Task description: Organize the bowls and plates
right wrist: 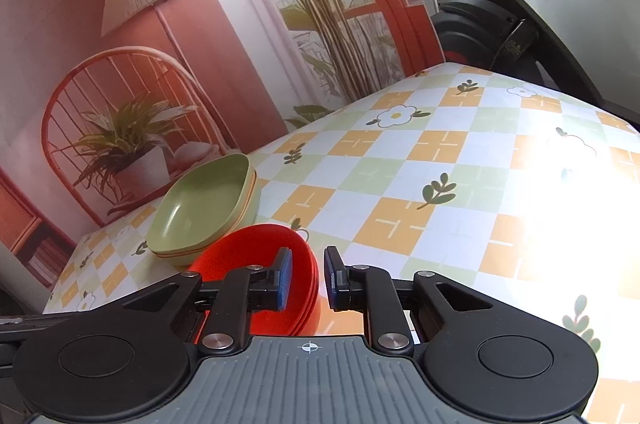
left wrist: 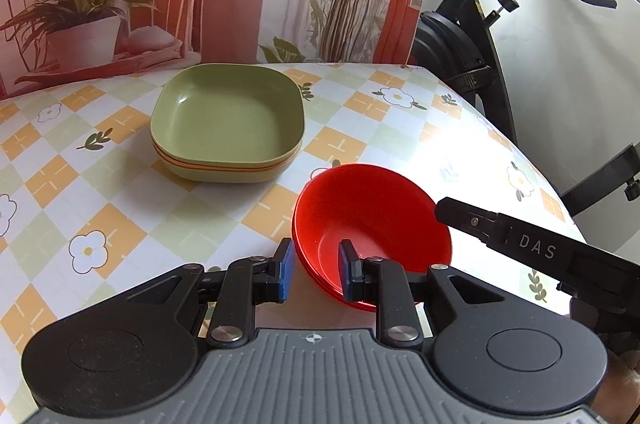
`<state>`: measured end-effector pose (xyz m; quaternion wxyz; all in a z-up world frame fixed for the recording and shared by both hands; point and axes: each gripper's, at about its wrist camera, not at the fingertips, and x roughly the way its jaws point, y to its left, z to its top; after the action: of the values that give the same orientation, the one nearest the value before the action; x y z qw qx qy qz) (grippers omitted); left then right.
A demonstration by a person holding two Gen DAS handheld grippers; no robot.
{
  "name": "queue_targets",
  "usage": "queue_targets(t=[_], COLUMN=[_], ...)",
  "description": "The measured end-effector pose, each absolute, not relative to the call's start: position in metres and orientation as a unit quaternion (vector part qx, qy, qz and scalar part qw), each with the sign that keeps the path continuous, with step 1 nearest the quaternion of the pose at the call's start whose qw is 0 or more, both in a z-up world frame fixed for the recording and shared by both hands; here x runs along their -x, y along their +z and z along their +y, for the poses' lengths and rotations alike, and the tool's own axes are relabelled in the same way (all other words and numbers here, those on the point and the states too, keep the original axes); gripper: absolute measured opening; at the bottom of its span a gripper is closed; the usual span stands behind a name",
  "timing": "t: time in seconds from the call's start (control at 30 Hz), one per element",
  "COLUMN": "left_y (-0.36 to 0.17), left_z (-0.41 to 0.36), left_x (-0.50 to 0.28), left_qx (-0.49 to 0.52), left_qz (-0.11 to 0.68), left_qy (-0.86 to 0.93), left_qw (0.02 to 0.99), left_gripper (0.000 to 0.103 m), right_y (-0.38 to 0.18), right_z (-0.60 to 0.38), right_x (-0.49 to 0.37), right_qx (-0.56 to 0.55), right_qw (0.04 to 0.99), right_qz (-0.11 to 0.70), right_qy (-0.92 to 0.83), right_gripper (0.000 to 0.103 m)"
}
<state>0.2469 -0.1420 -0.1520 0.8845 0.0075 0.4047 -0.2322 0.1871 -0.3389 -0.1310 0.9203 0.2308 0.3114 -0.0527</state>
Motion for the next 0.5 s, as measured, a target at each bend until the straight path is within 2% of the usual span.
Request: queue_targets(t=[0.5], left_y=[-0.105], left_z=[-0.101], left_x=[-0.276], left_qx=[0.064], left_qz=[0.352], left_qy=[-0.172], left_qw=[0.918], left_gripper=[0.025], right_y=[-0.054], right_z=[-0.374], right_x=[-0.232], right_qx=[-0.127], right_qw=[0.965], right_qz=[0.226], right_qy=[-0.047], right_gripper=[0.018])
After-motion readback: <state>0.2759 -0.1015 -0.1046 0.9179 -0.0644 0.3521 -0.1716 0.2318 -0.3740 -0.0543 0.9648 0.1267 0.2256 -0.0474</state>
